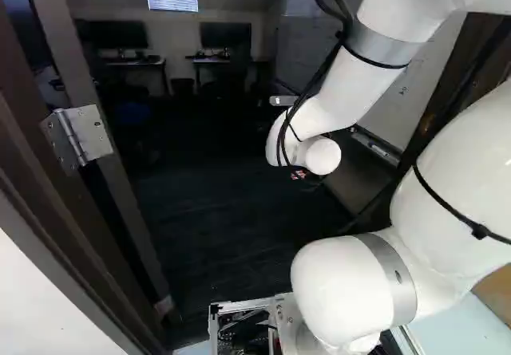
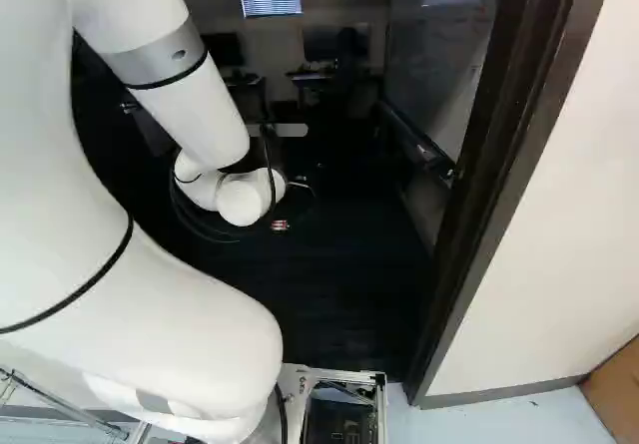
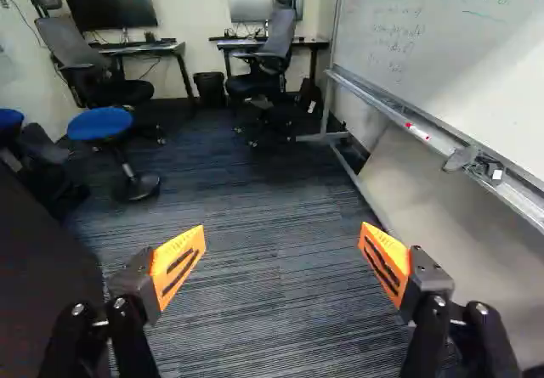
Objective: Open the door and move inside
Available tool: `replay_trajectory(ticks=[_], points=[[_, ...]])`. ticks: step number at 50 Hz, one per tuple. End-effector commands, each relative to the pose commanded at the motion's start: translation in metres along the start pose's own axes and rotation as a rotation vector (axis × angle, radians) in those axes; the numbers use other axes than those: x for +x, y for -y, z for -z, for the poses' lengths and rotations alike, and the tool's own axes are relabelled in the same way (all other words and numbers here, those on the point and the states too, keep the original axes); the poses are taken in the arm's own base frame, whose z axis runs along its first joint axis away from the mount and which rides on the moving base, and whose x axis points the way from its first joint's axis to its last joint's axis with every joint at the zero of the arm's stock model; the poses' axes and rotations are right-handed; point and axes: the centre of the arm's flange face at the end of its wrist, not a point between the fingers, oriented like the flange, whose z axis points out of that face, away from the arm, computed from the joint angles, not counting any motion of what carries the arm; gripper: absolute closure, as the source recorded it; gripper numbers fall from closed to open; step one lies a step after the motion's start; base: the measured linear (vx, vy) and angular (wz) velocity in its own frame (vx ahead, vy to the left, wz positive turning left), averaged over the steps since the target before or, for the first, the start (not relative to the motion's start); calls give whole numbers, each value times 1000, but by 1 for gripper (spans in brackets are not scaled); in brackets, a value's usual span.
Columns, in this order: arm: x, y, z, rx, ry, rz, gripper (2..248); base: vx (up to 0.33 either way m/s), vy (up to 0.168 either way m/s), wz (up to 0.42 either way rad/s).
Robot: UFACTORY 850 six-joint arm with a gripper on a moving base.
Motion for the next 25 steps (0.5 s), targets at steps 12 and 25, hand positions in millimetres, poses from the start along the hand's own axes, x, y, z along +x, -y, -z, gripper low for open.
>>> replay_trajectory(ticks=[12, 25], points=[[0, 0, 0, 0, 0, 0, 3, 84, 25, 139], [0, 0, 0, 0, 0, 0, 3, 92, -2, 135]])
